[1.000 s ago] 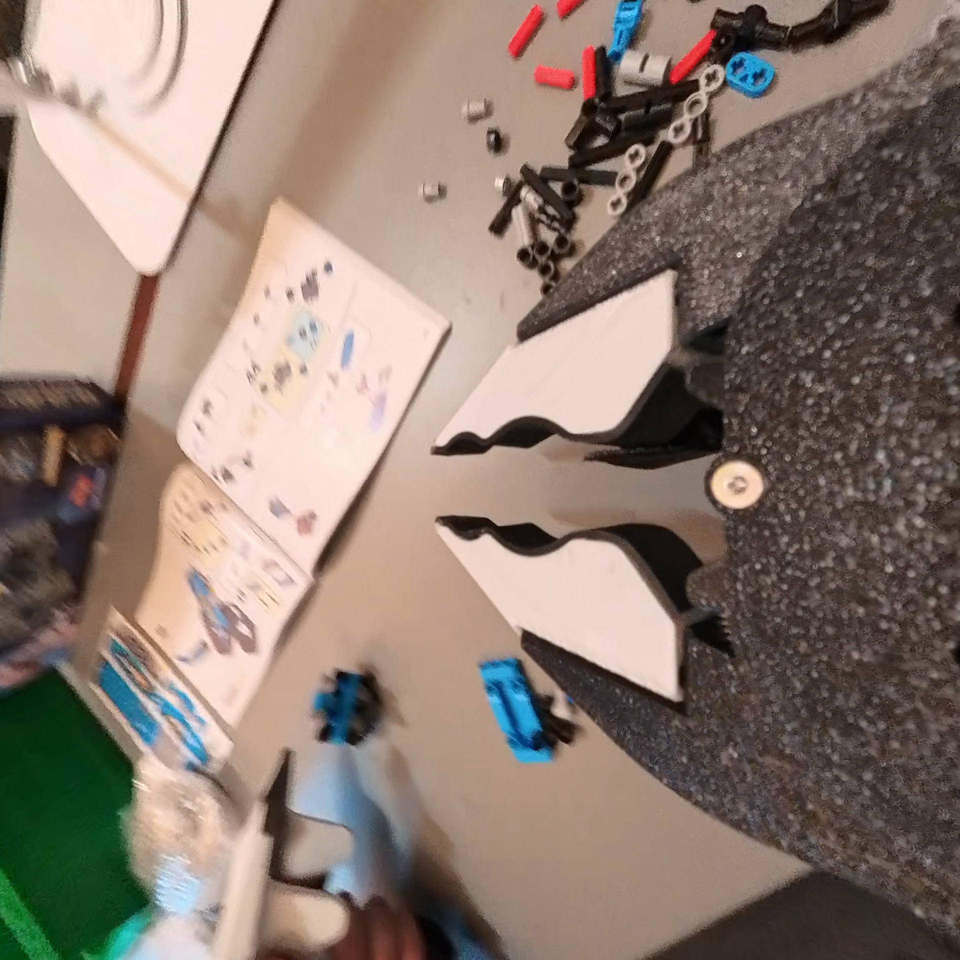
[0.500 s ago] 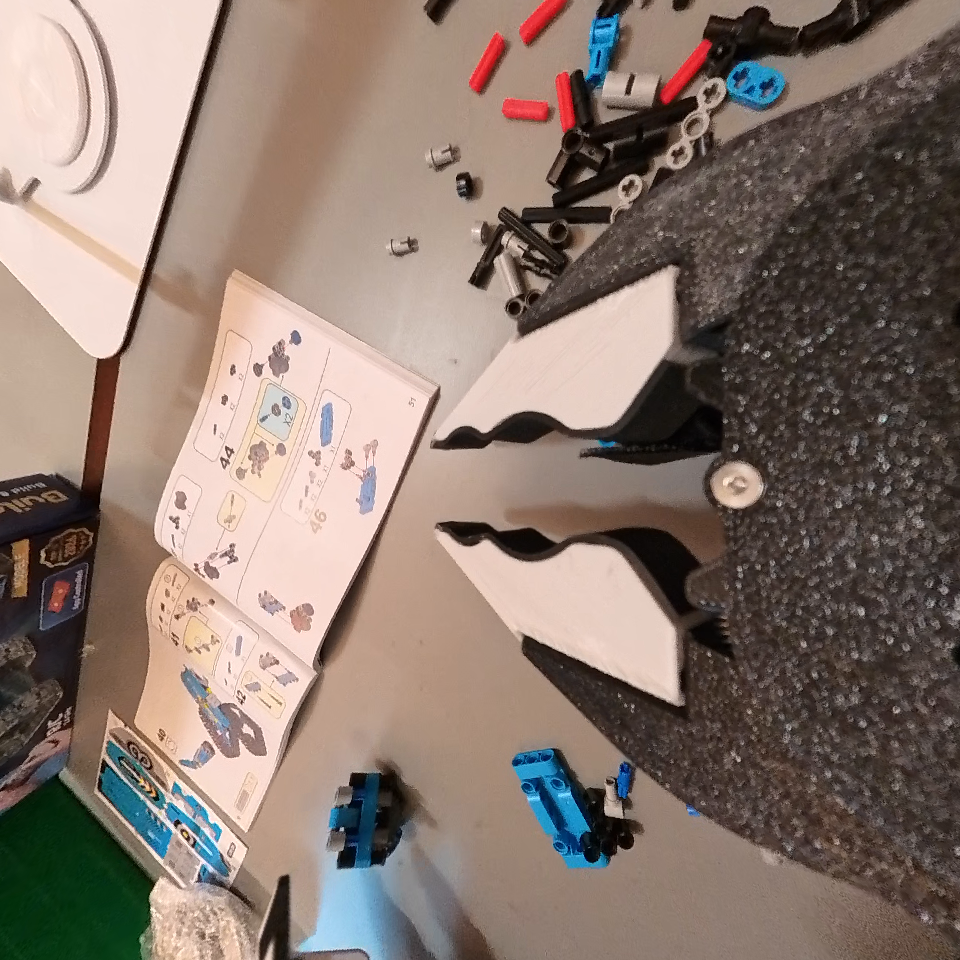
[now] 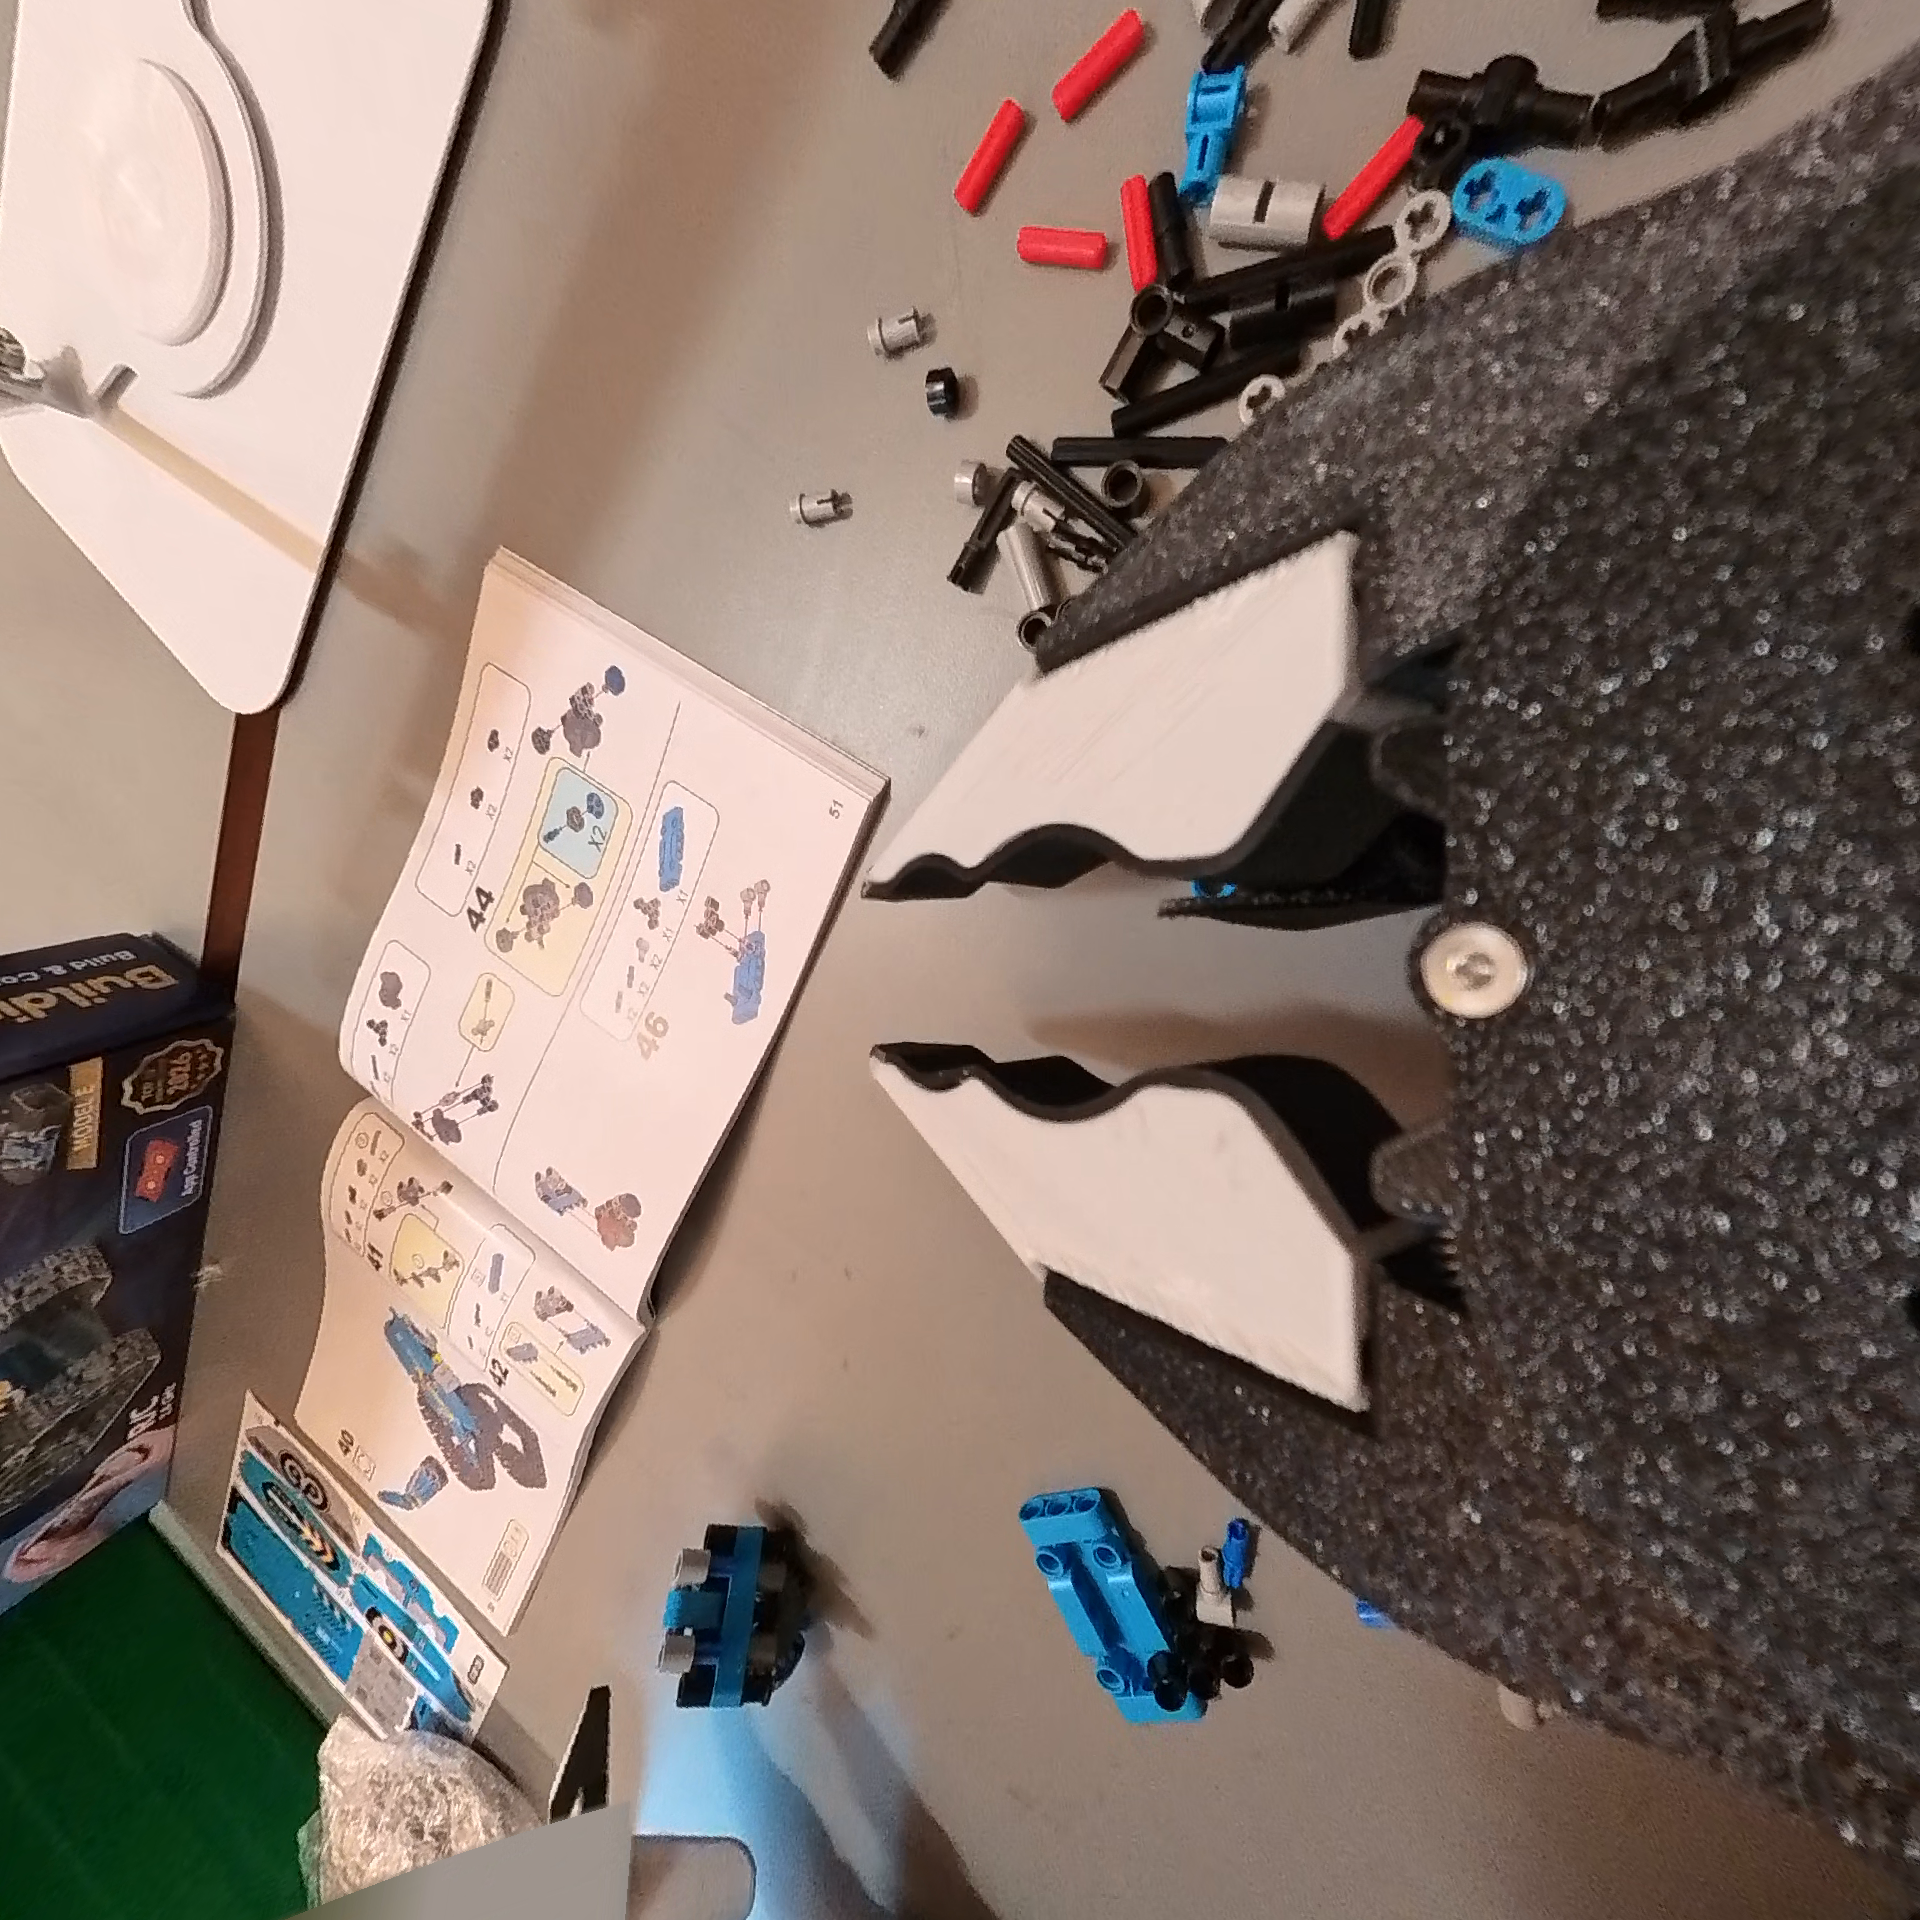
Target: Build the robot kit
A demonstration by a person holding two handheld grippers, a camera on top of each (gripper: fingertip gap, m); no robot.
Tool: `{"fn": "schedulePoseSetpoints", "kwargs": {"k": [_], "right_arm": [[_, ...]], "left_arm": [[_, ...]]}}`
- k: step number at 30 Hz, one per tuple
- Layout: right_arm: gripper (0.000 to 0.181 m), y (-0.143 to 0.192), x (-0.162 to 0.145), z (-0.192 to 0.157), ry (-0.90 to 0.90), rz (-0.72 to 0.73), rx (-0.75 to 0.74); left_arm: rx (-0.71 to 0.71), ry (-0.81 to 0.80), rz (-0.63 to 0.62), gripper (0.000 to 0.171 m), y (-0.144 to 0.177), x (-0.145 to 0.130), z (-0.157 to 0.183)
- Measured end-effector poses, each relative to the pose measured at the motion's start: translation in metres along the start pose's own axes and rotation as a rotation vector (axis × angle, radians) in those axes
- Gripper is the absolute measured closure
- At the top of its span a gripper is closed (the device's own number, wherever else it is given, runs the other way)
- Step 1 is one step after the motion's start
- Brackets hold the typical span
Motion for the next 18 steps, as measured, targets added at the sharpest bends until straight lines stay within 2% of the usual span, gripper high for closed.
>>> {"fn": "schedulePoseSetpoints", "kwargs": {"k": [6, 18], "right_arm": [[0.155, -0.0024, -0.0035, -0.0015, 0.010, -0.021, 0.005], [0.156, -0.0026, -0.0044, -0.0013, 0.011, -0.026, 0.006]], "left_arm": [[0.052, -0.027, -0.011, 0.132, -0.0007, -0.0016, -0.0073], [0.051, -0.031, -0.030, 0.132, -0.0037, -0.0051, -0.0070]]}}
Point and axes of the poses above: each gripper's, where its closed fingertips meet, y back along the fingers, x out of its top, z = x × y across the jaws, the point moved 2 cm from there along y, back along the fingers, and after that the axes turned 7 degrees about x, right-handed, at the moved point
